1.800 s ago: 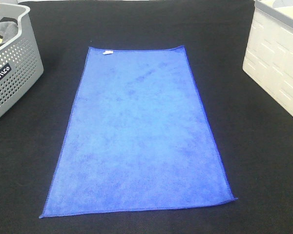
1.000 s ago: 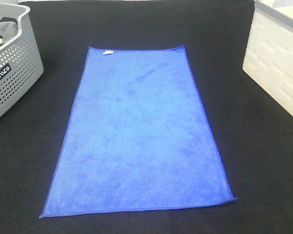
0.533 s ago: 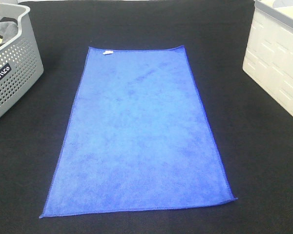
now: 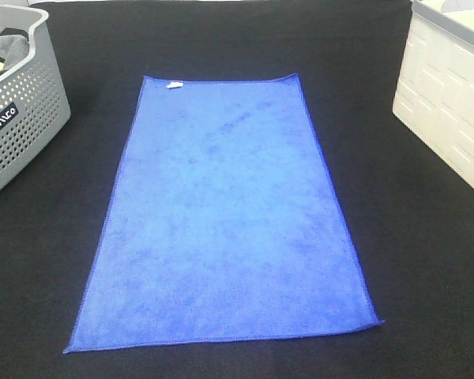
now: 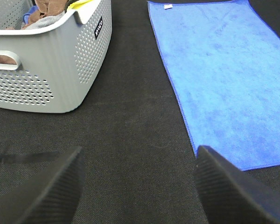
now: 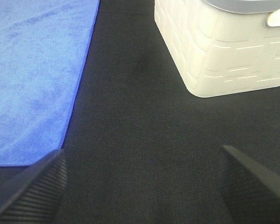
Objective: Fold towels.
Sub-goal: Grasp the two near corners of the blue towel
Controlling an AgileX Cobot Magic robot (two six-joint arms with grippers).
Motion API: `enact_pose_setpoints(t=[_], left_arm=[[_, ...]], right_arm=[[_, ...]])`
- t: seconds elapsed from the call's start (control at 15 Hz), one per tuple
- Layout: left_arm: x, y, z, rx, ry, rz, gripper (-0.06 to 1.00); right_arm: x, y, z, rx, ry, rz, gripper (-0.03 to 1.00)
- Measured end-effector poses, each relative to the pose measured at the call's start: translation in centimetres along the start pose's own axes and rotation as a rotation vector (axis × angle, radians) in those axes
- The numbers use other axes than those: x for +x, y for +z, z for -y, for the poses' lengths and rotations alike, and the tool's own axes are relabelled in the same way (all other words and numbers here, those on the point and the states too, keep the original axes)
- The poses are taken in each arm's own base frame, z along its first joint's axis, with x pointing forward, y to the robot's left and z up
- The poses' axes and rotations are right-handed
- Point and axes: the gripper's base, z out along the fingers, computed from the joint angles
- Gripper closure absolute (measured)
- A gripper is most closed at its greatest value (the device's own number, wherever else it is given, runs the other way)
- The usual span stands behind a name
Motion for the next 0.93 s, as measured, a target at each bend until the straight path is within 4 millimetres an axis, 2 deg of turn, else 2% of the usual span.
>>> enact_pose_setpoints(t=[0.93], left_arm=[[0.00,0.00,0.00,0.000,0.000,0.000,0.30]], right_arm=[[0.00,0.00,0.00,0.000,0.000,0.000,0.14]])
